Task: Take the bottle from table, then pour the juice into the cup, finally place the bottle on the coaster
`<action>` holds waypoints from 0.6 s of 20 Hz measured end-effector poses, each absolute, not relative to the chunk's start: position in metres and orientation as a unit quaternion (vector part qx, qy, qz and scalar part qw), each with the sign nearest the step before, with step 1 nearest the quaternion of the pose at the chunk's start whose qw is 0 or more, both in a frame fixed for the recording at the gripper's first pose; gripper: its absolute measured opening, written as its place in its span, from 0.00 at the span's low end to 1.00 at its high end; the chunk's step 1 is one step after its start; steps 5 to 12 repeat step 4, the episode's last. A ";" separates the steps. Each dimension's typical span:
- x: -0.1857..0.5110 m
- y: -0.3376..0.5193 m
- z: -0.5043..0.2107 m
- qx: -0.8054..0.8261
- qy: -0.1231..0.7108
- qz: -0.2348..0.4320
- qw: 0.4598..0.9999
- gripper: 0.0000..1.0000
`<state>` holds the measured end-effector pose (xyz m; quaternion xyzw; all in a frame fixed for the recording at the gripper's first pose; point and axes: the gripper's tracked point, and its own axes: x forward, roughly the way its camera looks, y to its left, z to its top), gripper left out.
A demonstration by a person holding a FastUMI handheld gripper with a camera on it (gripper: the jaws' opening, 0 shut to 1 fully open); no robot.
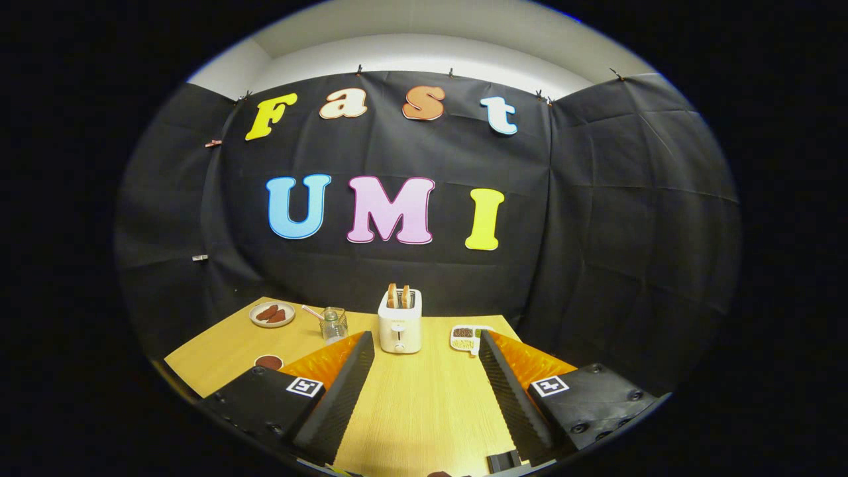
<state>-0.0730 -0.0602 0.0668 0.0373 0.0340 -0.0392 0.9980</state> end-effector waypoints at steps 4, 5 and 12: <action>-0.071 -0.059 0.069 0.055 0.026 -0.040 0.997 0.98; -0.071 -0.059 0.069 0.055 0.026 -0.040 0.997 0.98; -0.071 -0.059 0.069 0.055 0.026 -0.040 0.997 0.98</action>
